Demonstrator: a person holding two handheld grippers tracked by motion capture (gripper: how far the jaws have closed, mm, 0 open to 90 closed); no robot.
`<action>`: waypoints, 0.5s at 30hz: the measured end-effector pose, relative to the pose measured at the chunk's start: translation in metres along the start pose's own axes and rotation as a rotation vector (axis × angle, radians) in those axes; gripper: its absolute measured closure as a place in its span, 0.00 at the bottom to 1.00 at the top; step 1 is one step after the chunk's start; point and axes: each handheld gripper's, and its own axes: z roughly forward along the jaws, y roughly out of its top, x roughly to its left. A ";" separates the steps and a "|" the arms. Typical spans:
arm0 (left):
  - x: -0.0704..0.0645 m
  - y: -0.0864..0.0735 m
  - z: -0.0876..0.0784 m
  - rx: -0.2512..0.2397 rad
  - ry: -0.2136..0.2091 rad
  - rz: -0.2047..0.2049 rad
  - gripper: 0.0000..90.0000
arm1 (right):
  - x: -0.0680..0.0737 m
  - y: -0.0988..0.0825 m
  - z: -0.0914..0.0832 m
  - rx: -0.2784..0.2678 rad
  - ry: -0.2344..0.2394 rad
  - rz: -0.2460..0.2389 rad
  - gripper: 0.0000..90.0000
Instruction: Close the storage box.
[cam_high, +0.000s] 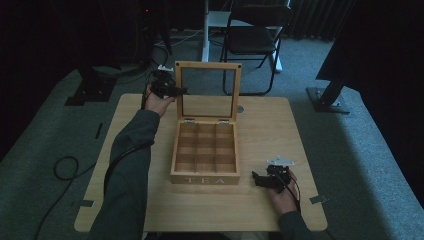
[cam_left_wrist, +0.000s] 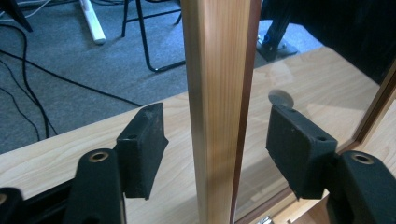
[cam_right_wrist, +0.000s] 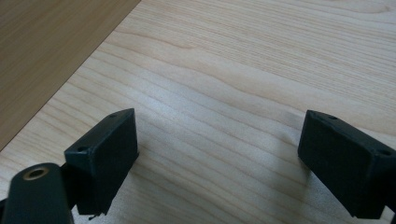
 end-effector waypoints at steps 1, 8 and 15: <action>0.000 0.001 0.000 -0.002 -0.003 -0.006 0.43 | 0.000 0.000 0.000 0.000 0.000 0.000 0.13; -0.003 0.008 0.003 -0.007 -0.010 -0.007 0.46 | 0.000 0.000 0.000 0.000 0.000 0.000 0.13; -0.009 0.014 0.004 -0.016 -0.010 0.002 0.47 | 0.000 0.000 0.000 0.000 0.000 0.001 0.13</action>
